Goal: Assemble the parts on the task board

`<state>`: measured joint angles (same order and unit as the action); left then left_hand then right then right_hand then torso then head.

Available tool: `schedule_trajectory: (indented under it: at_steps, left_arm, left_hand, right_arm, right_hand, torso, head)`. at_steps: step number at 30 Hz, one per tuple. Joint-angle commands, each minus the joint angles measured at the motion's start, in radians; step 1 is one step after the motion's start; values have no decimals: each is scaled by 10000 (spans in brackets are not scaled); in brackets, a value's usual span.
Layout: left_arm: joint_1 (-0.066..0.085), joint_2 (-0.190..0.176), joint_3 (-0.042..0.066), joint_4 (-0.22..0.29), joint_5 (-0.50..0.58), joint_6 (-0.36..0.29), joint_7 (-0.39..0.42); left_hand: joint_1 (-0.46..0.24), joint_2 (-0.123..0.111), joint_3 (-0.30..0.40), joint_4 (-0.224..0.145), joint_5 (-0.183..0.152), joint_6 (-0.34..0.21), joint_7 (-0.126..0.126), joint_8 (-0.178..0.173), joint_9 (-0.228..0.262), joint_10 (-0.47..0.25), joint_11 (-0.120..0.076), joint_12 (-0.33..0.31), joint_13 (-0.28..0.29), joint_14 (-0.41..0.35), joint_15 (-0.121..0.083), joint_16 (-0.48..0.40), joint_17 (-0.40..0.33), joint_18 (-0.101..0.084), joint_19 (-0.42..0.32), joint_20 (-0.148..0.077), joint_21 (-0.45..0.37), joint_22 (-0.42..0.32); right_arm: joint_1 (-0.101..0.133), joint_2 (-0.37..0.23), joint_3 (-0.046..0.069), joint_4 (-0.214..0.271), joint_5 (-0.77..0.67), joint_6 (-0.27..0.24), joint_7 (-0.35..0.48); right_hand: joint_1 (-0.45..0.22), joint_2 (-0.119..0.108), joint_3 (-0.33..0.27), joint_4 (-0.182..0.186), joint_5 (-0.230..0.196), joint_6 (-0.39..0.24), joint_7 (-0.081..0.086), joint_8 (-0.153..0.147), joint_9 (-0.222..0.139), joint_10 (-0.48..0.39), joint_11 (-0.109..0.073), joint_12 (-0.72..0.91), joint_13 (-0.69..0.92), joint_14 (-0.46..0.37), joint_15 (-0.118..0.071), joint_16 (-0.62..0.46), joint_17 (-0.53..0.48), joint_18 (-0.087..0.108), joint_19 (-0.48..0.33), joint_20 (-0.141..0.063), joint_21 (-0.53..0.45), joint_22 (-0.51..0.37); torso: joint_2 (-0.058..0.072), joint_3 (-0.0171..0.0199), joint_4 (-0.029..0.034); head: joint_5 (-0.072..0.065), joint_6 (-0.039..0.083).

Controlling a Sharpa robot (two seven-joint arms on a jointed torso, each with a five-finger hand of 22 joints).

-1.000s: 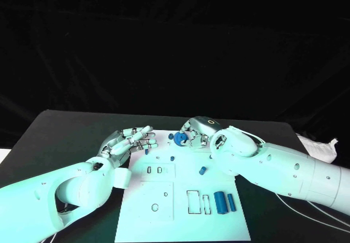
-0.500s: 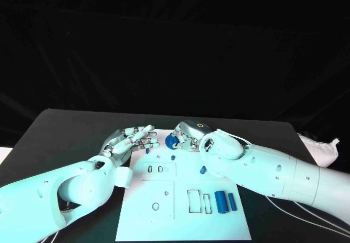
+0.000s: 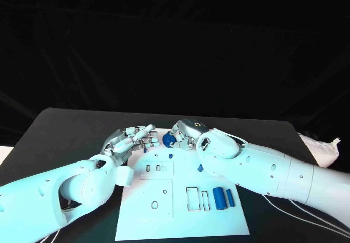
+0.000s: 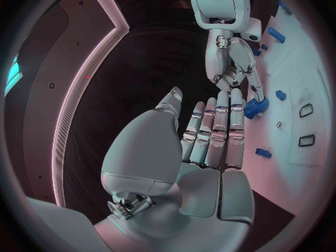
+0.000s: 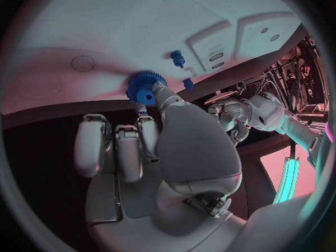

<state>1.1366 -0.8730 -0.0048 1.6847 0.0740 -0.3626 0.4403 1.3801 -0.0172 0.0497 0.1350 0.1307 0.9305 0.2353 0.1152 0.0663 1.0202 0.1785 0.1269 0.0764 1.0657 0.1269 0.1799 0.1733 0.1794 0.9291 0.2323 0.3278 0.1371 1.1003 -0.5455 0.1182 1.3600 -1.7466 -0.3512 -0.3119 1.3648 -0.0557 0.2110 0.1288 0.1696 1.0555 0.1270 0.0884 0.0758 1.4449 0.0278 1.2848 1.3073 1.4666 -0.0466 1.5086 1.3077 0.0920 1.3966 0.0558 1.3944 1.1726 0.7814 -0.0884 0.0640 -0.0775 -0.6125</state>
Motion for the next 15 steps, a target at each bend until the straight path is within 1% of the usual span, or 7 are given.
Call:
schedule_trajectory:
  at_steps: [1, 4, 5, 9, 15]
  left_arm:
    - [9, 25, 8, 3, 11, 202, 45]
    - [9, 29, 8, -4, 11, 204, 43]
    - [9, 31, 8, -5, 11, 206, 43]
    - [9, 30, 8, -10, 11, 205, 43]
    - [9, 27, 8, -12, 11, 203, 45]
  left_hand:
    - [57, 47, 11, -56, -35, -10, 51, -62, -5, -4, 33, -63, -10, 10, 52, -57, 9, 16, 35, 50, -41, -9]
    - [57, 47, 11, -56, -35, -10, 51, -62, -5, -4, 33, -63, -10, 10, 52, -57, 9, 16, 35, 50, -41, -9]
    - [57, 47, 11, -56, -35, -10, 51, -62, -5, -4, 33, -63, -10, 10, 52, -57, 9, 16, 35, 50, -41, -9]
    - [57, 47, 11, -56, -35, -10, 51, -62, -5, -4, 33, -63, -10, 10, 52, -57, 9, 16, 35, 50, -41, -9]
    - [57, 47, 11, -56, -35, -10, 51, -62, -5, -4, 33, -63, -10, 10, 52, -57, 9, 16, 35, 50, -41, -9]
  right_arm:
    - [-77, 58, -66, -51, -102, 258, -41]
    - [-76, 58, -67, -36, -90, 178, 15]
    - [-76, 53, -67, -24, -87, 124, 39]
    - [-78, 27, -68, 40, -80, -142, 139]
    - [-81, 0, -68, 130, -78, -442, 246]
  right_hand:
    - [-199, -105, -51, 95, -111, -42, -3, -114, 166, -73, 89, -113, 132, 782, 87, -1, 1228, -162, 12, 86, 46, 21]
    - [-514, -280, -247, 237, -165, -231, 57, -246, 128, -129, 156, -234, 61, 781, 151, 1, 1233, -160, 2, 154, 44, 21]
    - [-561, -296, -279, 261, -181, -246, 61, -250, 126, -131, 162, -240, 62, 782, 158, 3, 1237, -159, 2, 164, 46, 24]
    - [-622, -288, -311, 299, -187, -229, 56, -237, 133, -106, 163, -193, 110, 790, 165, 21, 1277, -159, 6, 177, 52, 37]
    - [-593, -234, -293, 282, -52, -96, 22, -187, 170, -61, 134, -117, 190, 798, 150, 41, 1318, -166, 29, 180, 81, 95]
  torso:
    - [1, 0, -14]
    - [2, -1, -14]
    - [3, -1, -11]
    - [3, 3, -8]
    - [-2, -1, -5]
  head:
    - [5, -9]
    - [5, -8]
    - [5, -9]
    - [11, -9]
    - [12, -7]
